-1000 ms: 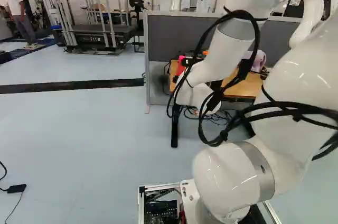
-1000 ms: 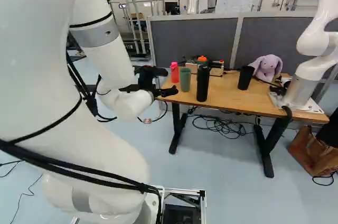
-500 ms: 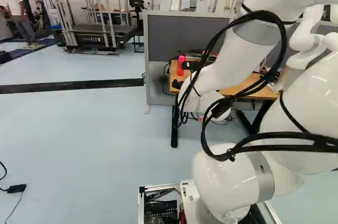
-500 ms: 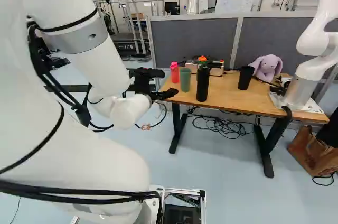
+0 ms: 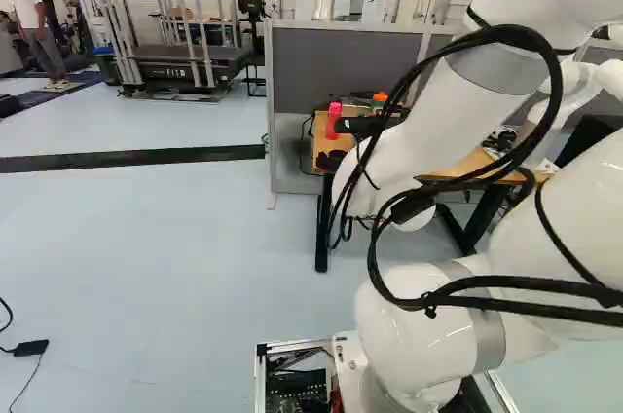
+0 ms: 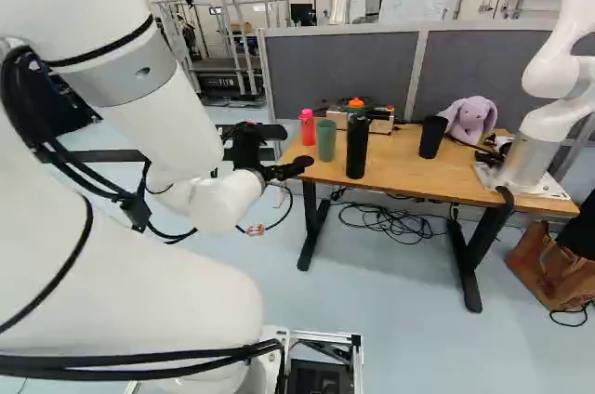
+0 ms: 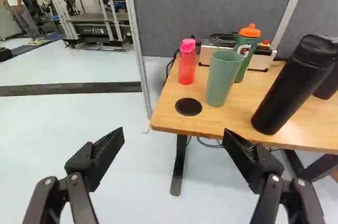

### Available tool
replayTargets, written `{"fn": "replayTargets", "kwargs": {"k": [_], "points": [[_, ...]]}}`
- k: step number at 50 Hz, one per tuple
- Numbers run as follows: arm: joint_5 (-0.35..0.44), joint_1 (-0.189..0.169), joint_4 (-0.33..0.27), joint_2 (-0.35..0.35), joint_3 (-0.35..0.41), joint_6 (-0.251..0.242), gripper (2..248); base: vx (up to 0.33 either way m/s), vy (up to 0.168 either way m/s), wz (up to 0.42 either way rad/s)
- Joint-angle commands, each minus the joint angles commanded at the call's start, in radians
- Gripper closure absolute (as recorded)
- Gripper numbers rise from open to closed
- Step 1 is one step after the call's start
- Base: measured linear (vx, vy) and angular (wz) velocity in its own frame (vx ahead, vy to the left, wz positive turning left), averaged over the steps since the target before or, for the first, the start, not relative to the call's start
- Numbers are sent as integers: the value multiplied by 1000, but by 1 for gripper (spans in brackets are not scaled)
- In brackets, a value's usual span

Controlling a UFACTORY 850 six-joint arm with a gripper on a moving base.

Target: Place the green cup on the table

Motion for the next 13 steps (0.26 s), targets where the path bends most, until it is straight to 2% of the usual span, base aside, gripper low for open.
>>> {"fn": "replayTargets", "kwargs": {"k": [13], "points": [[-4, -1, -5, 7, 4, 0, 3, 0, 0, 0]]}}
